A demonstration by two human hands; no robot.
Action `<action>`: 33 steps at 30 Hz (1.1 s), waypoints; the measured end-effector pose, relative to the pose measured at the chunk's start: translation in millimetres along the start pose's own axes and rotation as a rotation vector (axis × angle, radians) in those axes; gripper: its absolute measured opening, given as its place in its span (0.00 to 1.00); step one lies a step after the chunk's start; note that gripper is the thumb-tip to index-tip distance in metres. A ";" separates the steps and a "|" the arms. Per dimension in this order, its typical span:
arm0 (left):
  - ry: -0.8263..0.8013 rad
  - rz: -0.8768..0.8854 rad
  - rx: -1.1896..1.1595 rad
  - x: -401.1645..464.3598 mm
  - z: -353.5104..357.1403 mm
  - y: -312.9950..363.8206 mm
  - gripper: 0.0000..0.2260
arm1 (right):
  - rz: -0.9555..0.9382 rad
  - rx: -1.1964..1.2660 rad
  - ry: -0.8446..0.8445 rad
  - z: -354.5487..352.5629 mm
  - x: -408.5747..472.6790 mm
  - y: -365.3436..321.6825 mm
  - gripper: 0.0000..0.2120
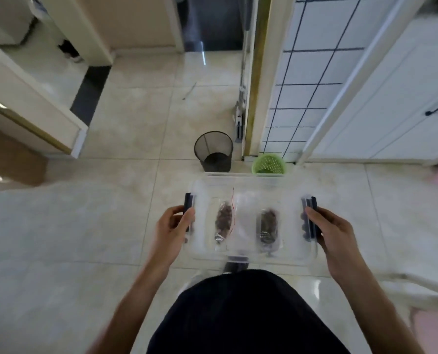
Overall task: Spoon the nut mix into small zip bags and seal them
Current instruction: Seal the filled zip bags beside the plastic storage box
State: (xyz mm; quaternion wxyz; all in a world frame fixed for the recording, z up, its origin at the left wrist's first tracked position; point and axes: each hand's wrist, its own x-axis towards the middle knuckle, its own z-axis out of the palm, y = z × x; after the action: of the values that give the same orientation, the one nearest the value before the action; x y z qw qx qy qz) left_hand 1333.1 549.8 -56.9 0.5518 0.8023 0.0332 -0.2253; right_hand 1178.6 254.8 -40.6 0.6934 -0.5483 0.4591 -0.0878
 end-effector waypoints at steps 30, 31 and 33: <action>-1.330 0.335 0.530 266.9 536.3 297.8 0.18 | -0.046 0.615 1.207 -133.3 115.3 -95.0 0.11; -1.349 0.346 0.547 259.9 551.7 299.2 0.16 | -0.046 0.629 1.228 -142.7 117.3 -93.3 0.11; -1.371 0.368 0.573 246.0 581.7 301.8 0.12 | -0.045 0.667 1.259 -166.5 123.0 -90.3 0.10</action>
State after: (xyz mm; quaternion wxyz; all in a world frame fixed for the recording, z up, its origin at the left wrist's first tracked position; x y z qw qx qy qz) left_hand 1455.7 -139.3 -60.7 0.2479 0.5873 -0.5106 -0.5770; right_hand 1160.2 30.0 -27.4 0.4253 -0.1613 0.7097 -0.5380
